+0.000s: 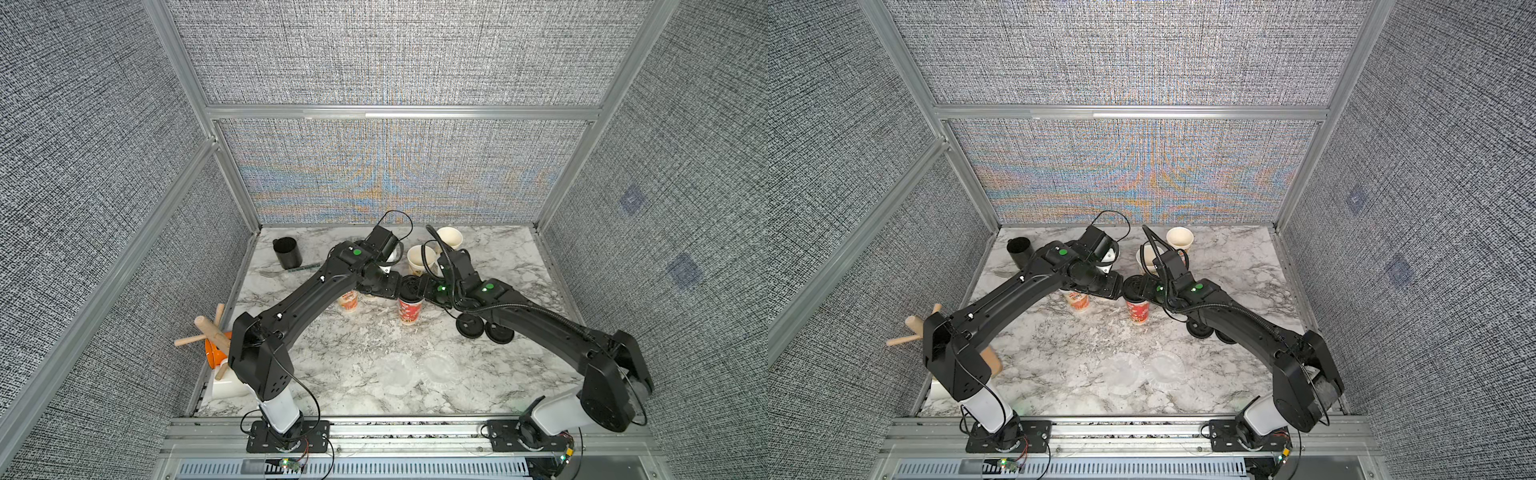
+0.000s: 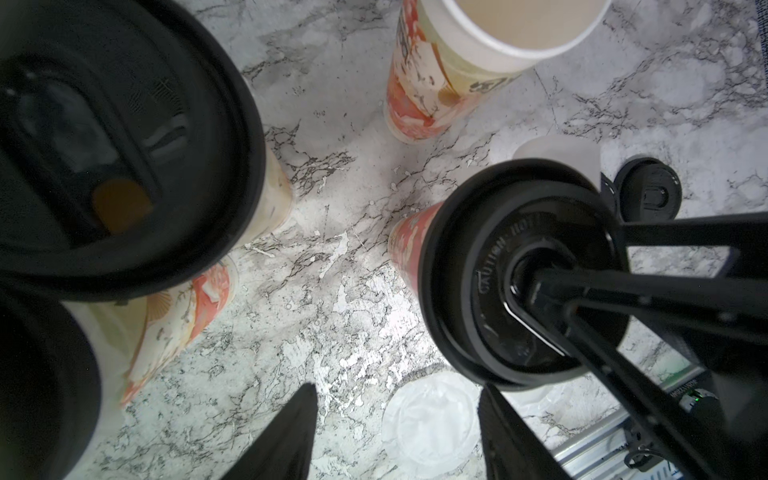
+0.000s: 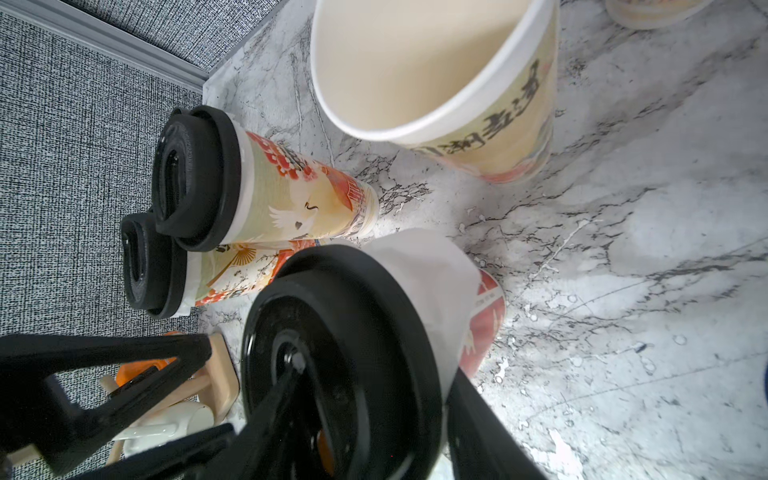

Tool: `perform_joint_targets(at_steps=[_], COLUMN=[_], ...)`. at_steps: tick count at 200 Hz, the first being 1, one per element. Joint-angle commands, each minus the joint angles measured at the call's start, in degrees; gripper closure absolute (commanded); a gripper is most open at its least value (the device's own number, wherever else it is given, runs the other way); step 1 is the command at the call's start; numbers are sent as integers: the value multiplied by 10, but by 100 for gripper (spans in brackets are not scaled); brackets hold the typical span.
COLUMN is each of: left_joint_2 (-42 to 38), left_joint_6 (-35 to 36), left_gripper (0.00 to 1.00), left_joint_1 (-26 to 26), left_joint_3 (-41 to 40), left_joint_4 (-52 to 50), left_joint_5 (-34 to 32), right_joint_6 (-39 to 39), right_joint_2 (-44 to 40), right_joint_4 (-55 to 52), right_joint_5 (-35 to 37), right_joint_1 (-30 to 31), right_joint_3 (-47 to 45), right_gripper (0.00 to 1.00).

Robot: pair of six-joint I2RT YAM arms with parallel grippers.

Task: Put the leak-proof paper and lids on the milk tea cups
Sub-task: Secure the cup lid on the cup.

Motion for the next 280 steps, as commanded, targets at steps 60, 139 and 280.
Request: perform_joint_targets(at_steps=[60, 139, 280], left_joint_2=[8, 8, 2], left_joint_6=[-13, -20, -48], left_gripper=[37, 37, 40], left_joint_1=[0, 0, -7], left_joint_3=[-20, -34, -147], left_joint_4=[44, 68, 37], left_joint_5=[7, 10, -37], right_joint_6=[9, 6, 2], right_joint_2=[7, 11, 17], right_joint_4=[-90, -89, -97], right_joint_5=[25, 25, 30], right_joint_1=[1, 4, 7], right_joint_3=[-13, -22, -25], right_gripper=[45, 46, 47])
